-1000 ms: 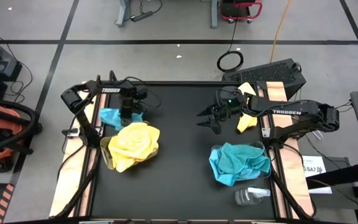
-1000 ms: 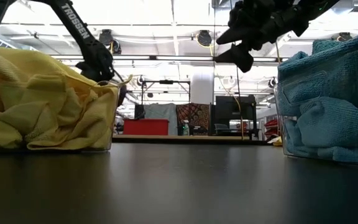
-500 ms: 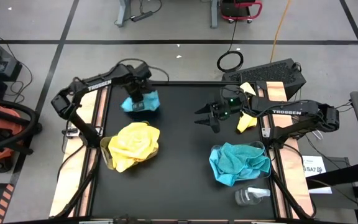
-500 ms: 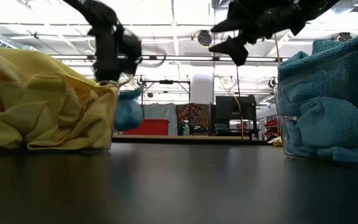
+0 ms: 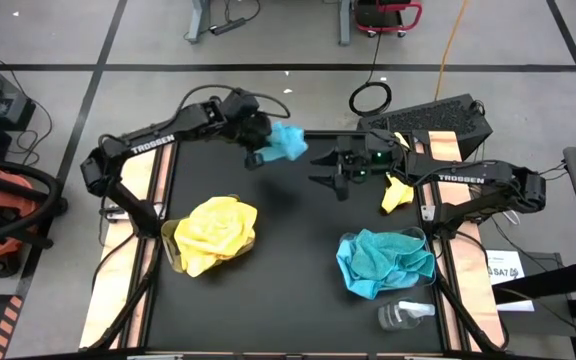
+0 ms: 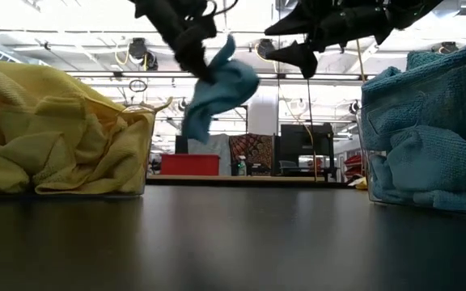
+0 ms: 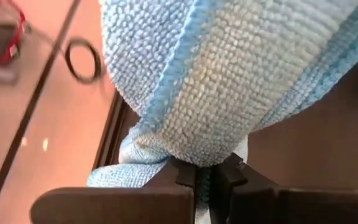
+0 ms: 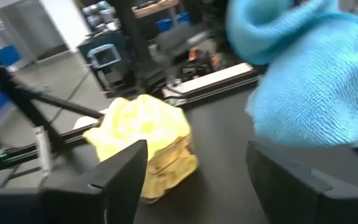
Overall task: Sort microfiber towel by color & place in baskets
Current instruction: Put the blue microfiber towel into the right transparent bin
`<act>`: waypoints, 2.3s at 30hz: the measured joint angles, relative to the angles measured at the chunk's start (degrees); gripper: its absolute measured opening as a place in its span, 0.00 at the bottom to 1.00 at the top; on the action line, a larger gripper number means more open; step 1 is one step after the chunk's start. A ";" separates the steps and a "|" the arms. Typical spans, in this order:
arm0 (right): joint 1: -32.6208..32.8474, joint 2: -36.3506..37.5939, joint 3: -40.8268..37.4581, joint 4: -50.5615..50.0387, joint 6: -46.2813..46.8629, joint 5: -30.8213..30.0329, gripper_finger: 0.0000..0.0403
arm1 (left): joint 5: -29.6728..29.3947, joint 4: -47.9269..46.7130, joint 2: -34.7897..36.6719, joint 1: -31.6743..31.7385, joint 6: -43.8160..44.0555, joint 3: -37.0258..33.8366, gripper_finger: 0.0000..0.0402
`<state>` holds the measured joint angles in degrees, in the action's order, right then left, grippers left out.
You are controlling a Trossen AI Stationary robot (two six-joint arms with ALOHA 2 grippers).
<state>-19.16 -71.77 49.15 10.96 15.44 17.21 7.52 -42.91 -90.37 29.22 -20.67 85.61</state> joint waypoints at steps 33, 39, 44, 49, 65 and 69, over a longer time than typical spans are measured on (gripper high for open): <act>0.11 -1.05 0.00 5.99 -2.40 1.25 0.80 | 14.94 31.21 -1.25 -14.00 14.25 0.18 0.04; 0.87 -1.37 -0.04 7.91 -1.51 2.00 0.58 | 16.77 32.53 -3.30 -14.28 14.29 0.21 0.07; 1.46 -1.34 -0.06 6.23 -0.61 3.23 0.32 | 16.78 34.21 -3.85 -15.20 14.37 0.21 0.06; 1.38 -0.56 -0.04 3.53 0.44 3.39 0.05 | 14.83 34.47 -3.96 -15.44 14.46 0.14 0.16; 1.38 19.20 0.02 -19.06 2.94 11.24 0.01 | 18.14 20.84 -2.73 -15.53 17.38 0.06 0.72; 1.38 26.41 0.07 -25.64 5.95 15.92 0.01 | 18.22 18.22 -2.58 -15.48 17.35 0.10 0.76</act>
<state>-17.78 -45.35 49.21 -14.68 21.39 33.14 25.74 -24.69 -92.95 13.74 -3.31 85.71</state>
